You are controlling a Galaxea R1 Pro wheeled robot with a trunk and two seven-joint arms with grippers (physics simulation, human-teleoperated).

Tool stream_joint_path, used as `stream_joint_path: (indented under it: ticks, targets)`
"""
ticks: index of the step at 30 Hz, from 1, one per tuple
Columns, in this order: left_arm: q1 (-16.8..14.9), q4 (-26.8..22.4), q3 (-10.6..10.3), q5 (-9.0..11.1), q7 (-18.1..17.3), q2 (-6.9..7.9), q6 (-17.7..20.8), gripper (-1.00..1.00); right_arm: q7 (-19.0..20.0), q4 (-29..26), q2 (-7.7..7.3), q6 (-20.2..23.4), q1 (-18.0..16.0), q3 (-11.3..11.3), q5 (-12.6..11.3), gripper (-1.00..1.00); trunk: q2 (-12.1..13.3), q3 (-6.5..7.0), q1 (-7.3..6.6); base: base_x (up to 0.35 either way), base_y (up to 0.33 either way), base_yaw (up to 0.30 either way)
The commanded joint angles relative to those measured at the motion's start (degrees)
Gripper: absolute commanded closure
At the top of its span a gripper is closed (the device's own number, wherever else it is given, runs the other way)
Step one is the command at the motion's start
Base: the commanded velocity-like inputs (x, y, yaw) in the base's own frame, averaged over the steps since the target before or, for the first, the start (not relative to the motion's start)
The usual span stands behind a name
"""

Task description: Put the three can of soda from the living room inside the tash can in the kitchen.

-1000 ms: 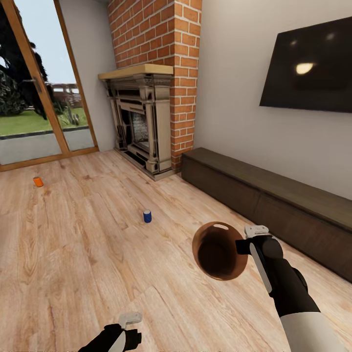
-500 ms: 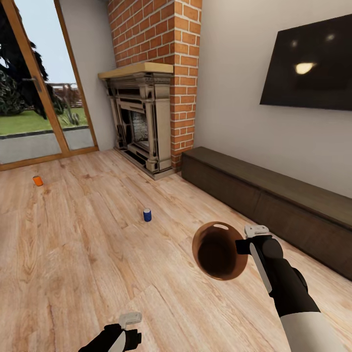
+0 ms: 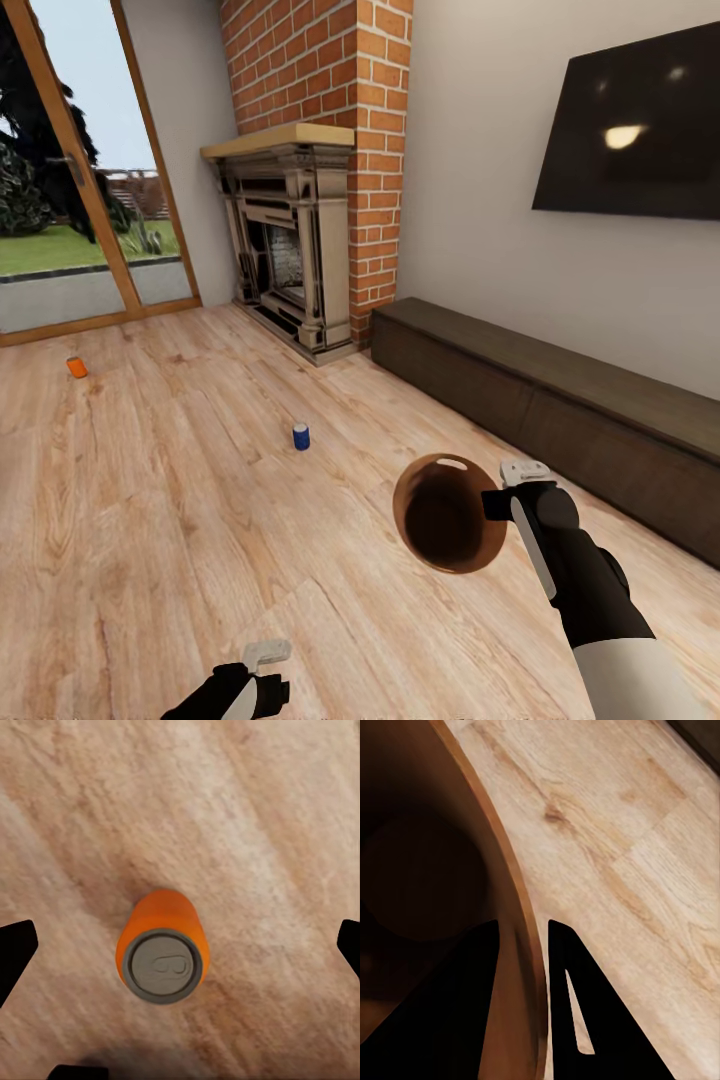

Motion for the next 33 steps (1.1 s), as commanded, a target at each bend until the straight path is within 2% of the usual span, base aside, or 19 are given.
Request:
stream_joint_path:
  ticks: [1,9,16,26,33]
  targets:
    - [0.0,0.0,0.0,0.0,0.0,0.0,0.0,-1.0,0.2,0.0,0.01,0.0,0.0,0.0,-0.4,1.0,-0.4,-0.17,0.22,0.0,0.0,0.0]
    - [0.0,0.0,0.0,0.0,-0.1,0.0,0.0,-1.0,0.2,0.0,0.0,0.0,0.0,0.0,-0.4,1.0,-3.6,-1.61,1.98,0.0,0.0,0.0]
    - [0.0,0.0,0.0,0.0,-0.1,0.0,0.0,-1.0,0.2,0.0,-0.06,0.0,0.0,0.0,-0.4,1.0,-3.6,-1.61,1.98,0.0,0.0,0.0]
    - [0.0,0.0,0.0,0.0,-0.1,0.0,0.0,-1.0,0.2,0.0,-0.04,0.0,0.0,0.0,-0.4,1.0,-7.6,-3.41,4.17,0.0,0.0,0.0]
    - [0.0,-0.1,0.0,0.0,-0.1,0.0,0.0,-1.0,0.2,0.0,-0.05,0.0,0.0,0.0,-0.4,1.0,-7.6,-3.41,4.17,0.0,0.0,0.0]
